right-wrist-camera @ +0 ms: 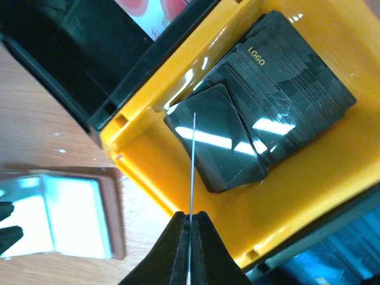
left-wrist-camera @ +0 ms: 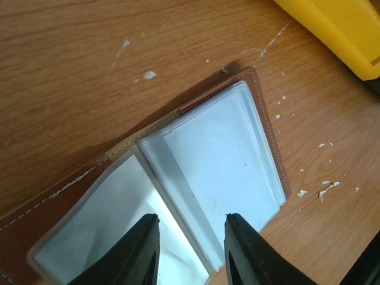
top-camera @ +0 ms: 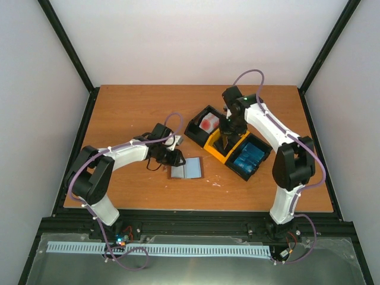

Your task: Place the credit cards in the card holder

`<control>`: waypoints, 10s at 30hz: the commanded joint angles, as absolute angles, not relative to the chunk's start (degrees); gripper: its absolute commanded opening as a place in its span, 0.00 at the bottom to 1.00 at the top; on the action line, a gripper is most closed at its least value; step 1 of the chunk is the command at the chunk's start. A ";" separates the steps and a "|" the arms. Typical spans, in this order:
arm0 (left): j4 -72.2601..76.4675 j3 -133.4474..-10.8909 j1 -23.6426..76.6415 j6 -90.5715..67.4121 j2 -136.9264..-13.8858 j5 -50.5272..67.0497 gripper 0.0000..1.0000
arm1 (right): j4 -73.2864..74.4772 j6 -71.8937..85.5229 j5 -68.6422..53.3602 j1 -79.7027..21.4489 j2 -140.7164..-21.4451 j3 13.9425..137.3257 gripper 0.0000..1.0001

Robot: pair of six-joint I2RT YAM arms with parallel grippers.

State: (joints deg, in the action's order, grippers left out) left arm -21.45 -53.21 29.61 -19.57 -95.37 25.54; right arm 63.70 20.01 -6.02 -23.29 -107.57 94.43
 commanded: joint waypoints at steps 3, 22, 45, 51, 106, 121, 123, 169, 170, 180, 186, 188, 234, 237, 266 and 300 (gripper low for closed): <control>-20.45 -56.53 29.18 -20.99 -91.81 28.57 0.37 | 64.31 32.60 -6.04 -27.06 -100.41 95.53 0.03; -31.32 -64.22 28.92 -36.45 -73.50 15.11 0.69 | 25.09 60.09 -47.67 -27.66 -87.29 73.13 0.03; -4.08 -52.96 26.63 -68.80 -65.75 49.95 0.52 | -0.98 84.49 -52.14 -27.50 -73.21 53.41 0.03; -1.20 -50.50 26.63 -70.77 -66.01 52.47 0.35 | 0.63 80.71 -52.77 -27.59 -72.38 52.86 0.03; 20.60 -24.16 26.89 -49.79 -83.34 31.66 0.01 | 23.70 41.90 -4.85 -44.30 -97.58 55.45 0.38; 22.71 -23.25 26.89 -54.28 -87.36 32.31 0.01 | 26.50 43.26 -6.00 -44.30 -100.93 56.33 0.29; 23.36 -23.49 26.89 -55.41 -88.43 33.76 0.01 | 26.62 43.61 -6.44 -44.31 -101.21 56.27 0.28; 42.62 -14.96 26.81 -64.36 -92.58 30.28 0.01 | 11.58 49.72 -11.57 -46.88 -105.38 46.40 0.24; 43.16 -14.94 26.81 -64.67 -93.09 30.88 0.02 | 11.40 49.86 -11.70 -46.98 -105.46 46.53 0.24; 25.02 -16.86 27.10 -59.75 -85.43 27.27 0.27 | 11.19 52.06 -9.06 -48.16 -104.76 46.46 0.23; 3.53 -24.03 27.60 -56.36 -79.76 21.21 0.45 | 13.85 51.09 -5.93 -49.43 -105.47 48.34 0.24; 0.43 -25.01 27.93 -56.36 -79.23 20.12 0.48 | 13.49 51.18 -6.13 -49.86 -106.07 48.50 0.24; -13.55 -38.28 33.97 -41.10 -83.95 13.42 0.39 | 13.01 50.79 -4.56 -52.73 -105.84 50.18 0.20; -9.93 -37.22 34.01 -38.78 -82.24 19.11 0.39 | 13.01 50.70 -4.27 -52.68 -105.31 50.19 0.20; -22.45 -34.79 32.24 -44.06 -75.06 1.75 0.44 | 2.77 50.77 -14.15 -52.82 -96.77 50.87 0.24; -20.56 -34.22 31.45 -42.70 -70.29 7.34 0.24 | 5.81 52.24 -10.76 -53.69 -100.41 55.28 0.18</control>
